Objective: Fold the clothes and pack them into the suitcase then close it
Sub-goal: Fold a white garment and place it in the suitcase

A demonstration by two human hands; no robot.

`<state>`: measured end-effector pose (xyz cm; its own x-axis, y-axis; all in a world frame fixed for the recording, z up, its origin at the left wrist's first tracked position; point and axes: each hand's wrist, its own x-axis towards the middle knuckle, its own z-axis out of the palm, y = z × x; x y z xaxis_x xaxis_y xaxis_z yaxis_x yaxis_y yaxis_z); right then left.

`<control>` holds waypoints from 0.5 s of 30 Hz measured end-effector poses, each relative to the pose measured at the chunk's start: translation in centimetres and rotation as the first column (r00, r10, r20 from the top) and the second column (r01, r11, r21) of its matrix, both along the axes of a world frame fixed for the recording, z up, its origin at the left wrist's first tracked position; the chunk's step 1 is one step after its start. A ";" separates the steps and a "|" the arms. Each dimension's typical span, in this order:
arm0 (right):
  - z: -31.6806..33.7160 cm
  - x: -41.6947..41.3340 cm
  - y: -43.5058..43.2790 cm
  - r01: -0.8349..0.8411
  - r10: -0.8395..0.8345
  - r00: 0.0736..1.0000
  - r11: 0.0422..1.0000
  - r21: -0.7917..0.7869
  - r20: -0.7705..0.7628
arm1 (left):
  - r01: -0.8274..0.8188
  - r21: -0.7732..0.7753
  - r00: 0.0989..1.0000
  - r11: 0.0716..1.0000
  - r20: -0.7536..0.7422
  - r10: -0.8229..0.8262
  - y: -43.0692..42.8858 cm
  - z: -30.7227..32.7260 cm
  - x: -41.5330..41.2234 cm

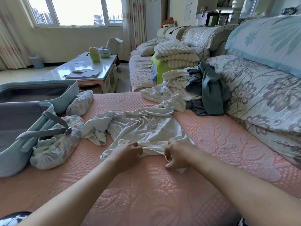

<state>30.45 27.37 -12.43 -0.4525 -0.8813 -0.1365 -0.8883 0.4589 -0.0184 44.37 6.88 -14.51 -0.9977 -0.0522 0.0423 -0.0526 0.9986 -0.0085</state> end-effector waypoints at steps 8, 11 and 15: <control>2.1 -1.8 0.1 0.032 -0.025 0.937 0.999 0.015 -0.348 | -0.107 0.351 0.987 0.930 -0.077 0.143 -2.0 2.9 1.2; 3.8 -3.2 1.4 0.088 -0.140 0.918 0.984 -0.155 -0.370 | -0.219 0.247 0.975 0.944 0.100 0.200 -3.6 5.6 1.9; 4.7 -3.9 3.3 0.223 -0.227 0.956 0.974 0.043 0.187 | -0.325 -0.024 0.656 0.946 0.714 0.244 -3.1 7.7 4.3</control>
